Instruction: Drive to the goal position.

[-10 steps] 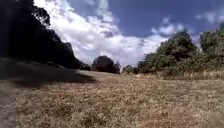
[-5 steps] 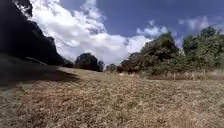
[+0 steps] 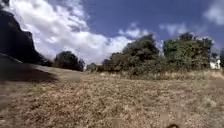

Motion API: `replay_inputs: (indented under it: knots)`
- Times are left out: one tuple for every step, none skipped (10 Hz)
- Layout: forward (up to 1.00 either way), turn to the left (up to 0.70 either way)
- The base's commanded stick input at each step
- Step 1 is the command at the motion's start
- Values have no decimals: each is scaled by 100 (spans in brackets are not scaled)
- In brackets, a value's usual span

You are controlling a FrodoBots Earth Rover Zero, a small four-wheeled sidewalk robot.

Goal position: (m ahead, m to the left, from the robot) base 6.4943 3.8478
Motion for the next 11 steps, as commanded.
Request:
replay_inputs:
  knots:
    - [70,0]
    - [70,0]
    - [70,0]
    - [70,0]
    - [70,0]
    - [70,0]
    - [70,0]
    - [70,0]
    - [70,0]
    - [70,0]
    - [70,17]
